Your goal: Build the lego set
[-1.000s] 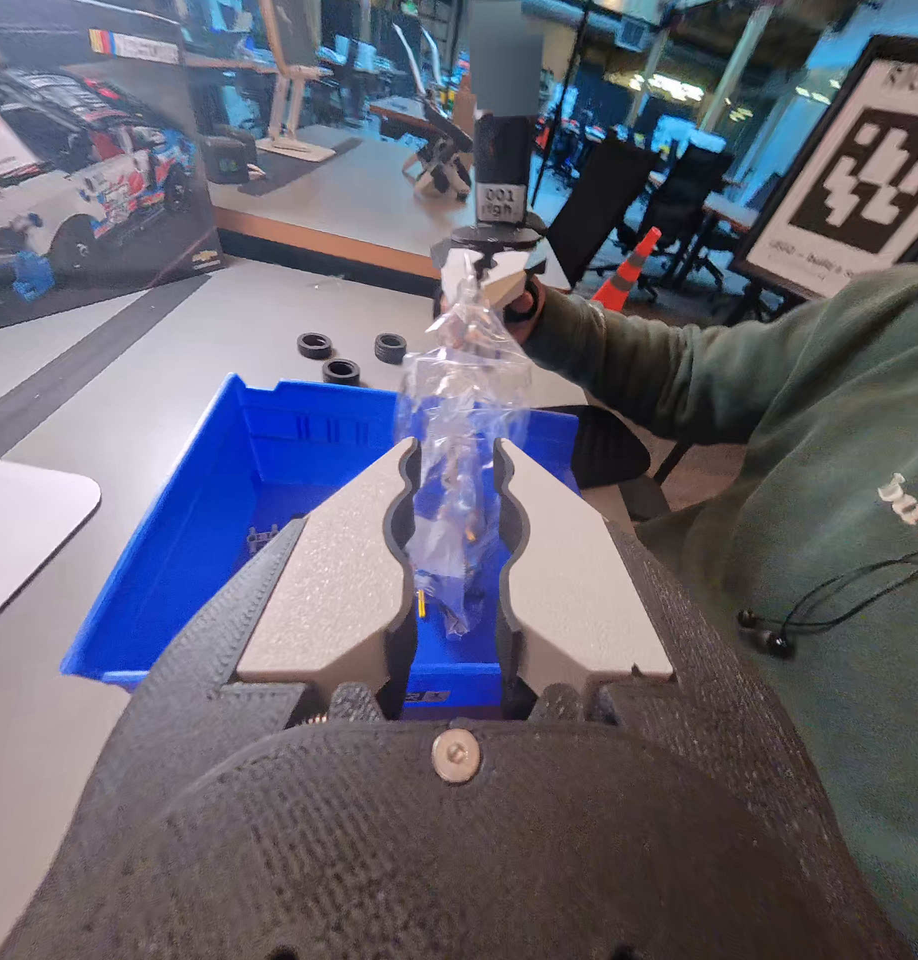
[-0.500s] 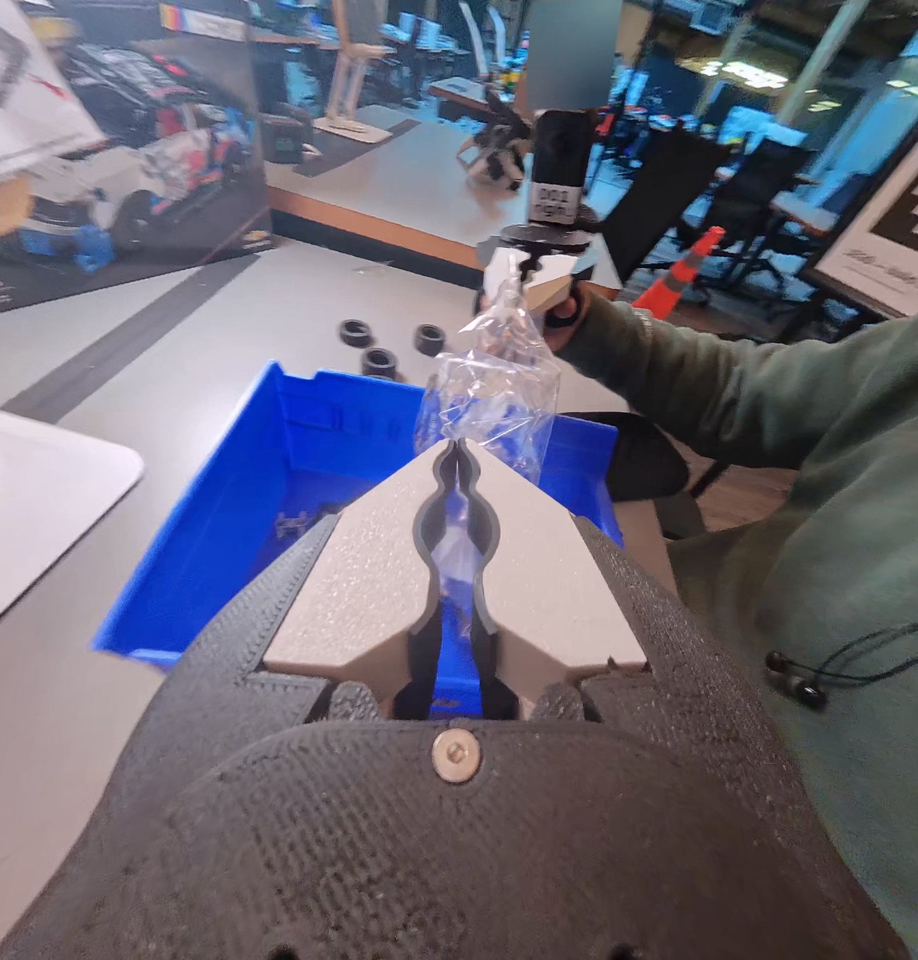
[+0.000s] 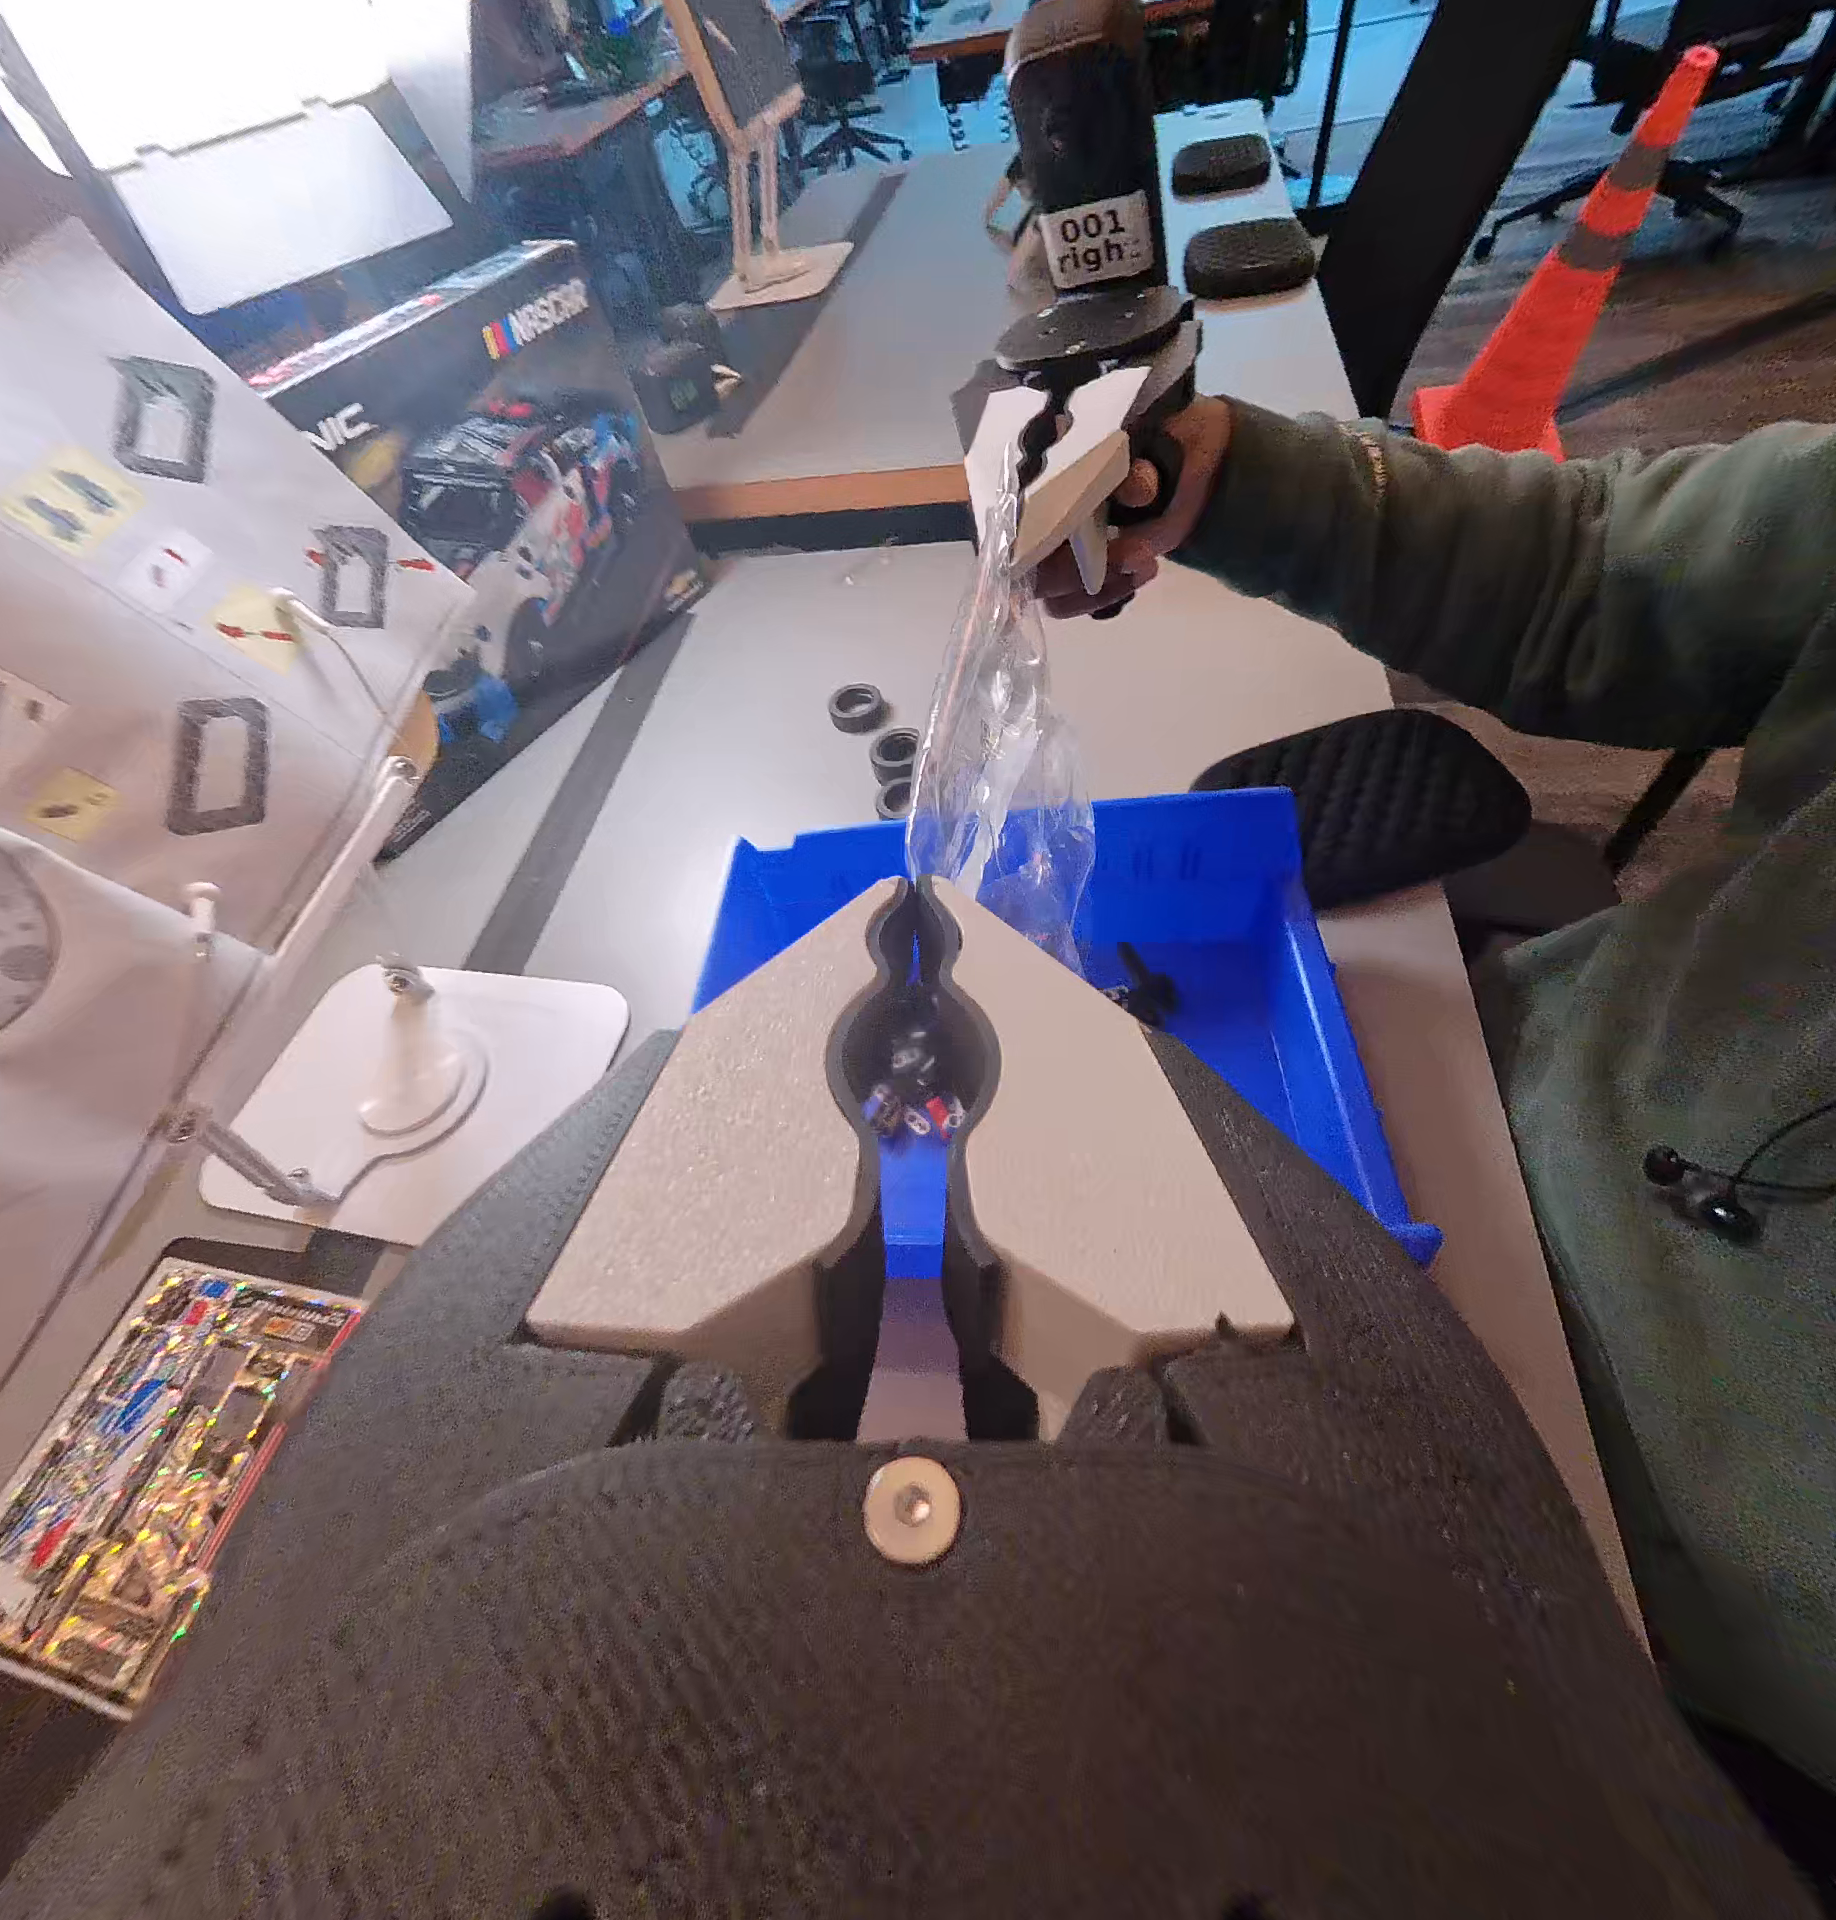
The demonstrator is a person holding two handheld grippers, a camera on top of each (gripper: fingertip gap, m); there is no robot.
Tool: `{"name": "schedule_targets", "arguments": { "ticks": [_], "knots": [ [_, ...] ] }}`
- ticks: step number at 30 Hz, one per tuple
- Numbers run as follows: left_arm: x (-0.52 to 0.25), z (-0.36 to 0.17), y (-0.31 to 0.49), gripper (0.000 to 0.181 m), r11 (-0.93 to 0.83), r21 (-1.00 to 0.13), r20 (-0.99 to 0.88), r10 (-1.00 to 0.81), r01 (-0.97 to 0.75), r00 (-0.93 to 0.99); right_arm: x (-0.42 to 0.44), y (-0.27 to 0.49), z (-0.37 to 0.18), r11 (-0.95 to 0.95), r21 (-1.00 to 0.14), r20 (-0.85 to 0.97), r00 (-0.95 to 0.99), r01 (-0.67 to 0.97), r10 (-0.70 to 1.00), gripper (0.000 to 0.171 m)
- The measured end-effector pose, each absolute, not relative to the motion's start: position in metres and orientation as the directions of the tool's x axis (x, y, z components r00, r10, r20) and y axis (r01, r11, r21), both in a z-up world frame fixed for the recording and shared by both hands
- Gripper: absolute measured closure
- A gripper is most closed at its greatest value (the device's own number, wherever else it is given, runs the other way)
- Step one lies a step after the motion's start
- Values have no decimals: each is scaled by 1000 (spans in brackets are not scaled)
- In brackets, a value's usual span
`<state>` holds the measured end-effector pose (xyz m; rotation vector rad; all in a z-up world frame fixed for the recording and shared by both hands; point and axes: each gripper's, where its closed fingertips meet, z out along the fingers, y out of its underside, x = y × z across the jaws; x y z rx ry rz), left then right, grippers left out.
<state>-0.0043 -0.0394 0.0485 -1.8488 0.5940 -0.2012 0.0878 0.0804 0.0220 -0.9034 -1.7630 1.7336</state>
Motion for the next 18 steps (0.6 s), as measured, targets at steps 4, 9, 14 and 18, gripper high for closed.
{"name": "schedule_targets", "arguments": {
  "ticks": [4, 9, 14, 18],
  "knots": [
    [-13, 55, -45, 181, -264, -920, -137, -478, -290, 868, 77, 79, 24, -34, -983, -143, -634, 182, 760, 171],
    [-16, 42, -46, 181, -315, -914, -82, -475, -257, 876, 62, 83, 10, 18, -966, -141, -583, 259, 800, 171],
    [-28, 43, -50, 181, -288, -944, -15, -449, -161, 893, 63, 74, 23, -49, -976, -174, -617, 214, 767, 171],
    [-37, 34, -43, 181, -313, -937, -15, -405, -154, 914, 50, 70, -11, 28, -949, -171, -587, 314, 791, 171]
  ]
}}
